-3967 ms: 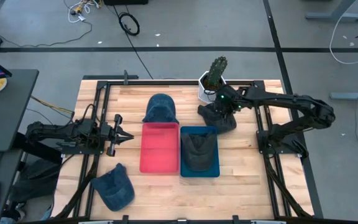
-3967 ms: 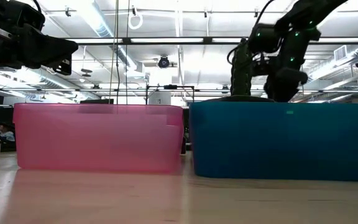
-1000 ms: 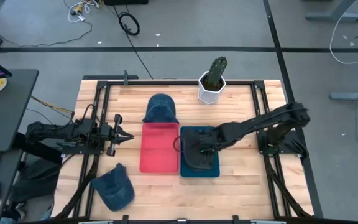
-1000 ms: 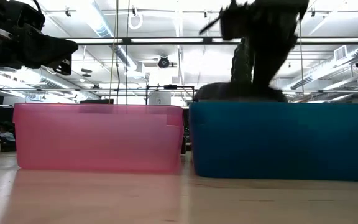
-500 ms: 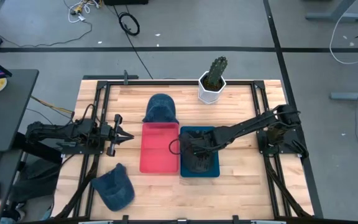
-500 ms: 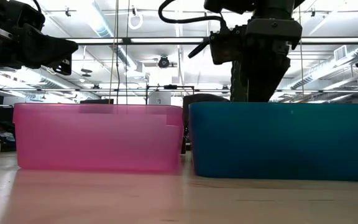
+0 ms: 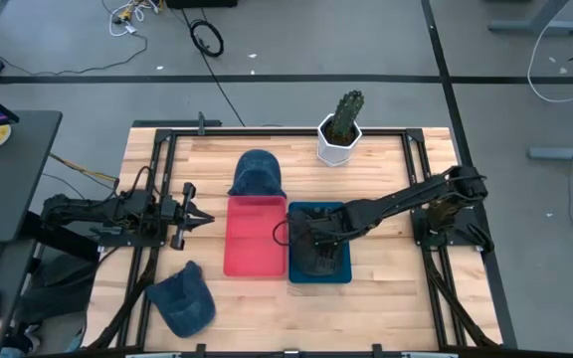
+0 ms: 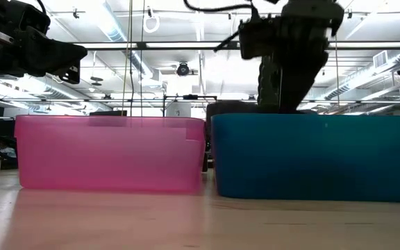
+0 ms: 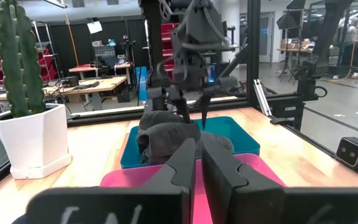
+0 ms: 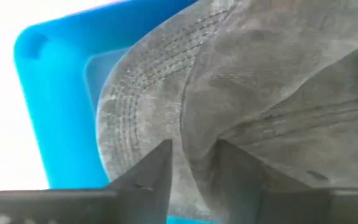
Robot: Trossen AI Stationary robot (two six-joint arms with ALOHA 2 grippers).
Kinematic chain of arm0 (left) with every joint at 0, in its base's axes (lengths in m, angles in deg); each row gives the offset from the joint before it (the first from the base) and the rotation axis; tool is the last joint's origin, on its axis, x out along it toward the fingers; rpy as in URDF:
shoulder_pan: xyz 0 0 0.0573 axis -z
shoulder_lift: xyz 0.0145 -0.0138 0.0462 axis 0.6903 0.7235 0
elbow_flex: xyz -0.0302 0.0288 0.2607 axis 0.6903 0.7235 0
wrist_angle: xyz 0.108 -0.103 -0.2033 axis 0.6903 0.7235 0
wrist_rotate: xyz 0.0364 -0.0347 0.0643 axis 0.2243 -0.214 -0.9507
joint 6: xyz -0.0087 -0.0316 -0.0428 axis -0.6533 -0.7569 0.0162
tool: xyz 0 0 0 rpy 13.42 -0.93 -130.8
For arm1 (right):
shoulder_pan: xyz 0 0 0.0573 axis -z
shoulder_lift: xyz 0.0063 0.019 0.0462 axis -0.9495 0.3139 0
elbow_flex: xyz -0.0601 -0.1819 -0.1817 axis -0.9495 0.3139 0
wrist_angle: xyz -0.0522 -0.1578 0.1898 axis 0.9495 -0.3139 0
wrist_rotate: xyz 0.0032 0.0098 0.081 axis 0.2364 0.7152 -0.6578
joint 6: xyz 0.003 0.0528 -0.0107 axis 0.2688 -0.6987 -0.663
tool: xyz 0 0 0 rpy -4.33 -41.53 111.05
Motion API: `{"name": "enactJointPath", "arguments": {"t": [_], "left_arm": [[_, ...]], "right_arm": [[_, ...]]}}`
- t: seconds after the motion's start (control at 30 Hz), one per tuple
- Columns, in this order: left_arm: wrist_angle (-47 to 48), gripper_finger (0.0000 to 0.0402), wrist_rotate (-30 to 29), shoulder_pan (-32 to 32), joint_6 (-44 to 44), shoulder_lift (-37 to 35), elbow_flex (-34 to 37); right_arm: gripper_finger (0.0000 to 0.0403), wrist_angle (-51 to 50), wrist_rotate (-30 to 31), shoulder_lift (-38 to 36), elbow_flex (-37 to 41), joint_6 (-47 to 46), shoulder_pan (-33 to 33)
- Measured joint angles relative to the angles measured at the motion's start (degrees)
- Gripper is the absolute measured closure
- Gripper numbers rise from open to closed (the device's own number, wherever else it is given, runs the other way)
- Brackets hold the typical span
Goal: Pick & Place hat
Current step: Put the gray cap into the blue bin, then put the bottom blue cap into the pink bin
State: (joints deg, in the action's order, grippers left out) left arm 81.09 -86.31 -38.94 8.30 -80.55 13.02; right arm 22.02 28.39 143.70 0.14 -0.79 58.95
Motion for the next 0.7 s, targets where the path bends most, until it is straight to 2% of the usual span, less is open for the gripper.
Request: {"name": "enactJointPath", "arguments": {"t": [0.27,0.37,0.53,0.7], "left_arm": [[0.0,0.0371,0.0,0.0,0.0,0.0,0.0],[0.0,0.0371,0.0,0.0,0.0,0.0,0.0],[0.0,0.0371,0.0,0.0,0.0,0.0,0.0],[0.0,0.0371,0.0,0.0,0.0,0.0,0.0]], "right_arm": [[0.0234,0.6,-0.2,-6.4,0.0,0.4,1.4],[0.0232,1.5,-0.1,-8.6,0.0,0.7,1.5],[0.0234,2.9,0.2,-12.0,0.0,9.2,2.2],[0.0234,5.2,0.5,-17.5,0.0,8.5,5.7]]}}
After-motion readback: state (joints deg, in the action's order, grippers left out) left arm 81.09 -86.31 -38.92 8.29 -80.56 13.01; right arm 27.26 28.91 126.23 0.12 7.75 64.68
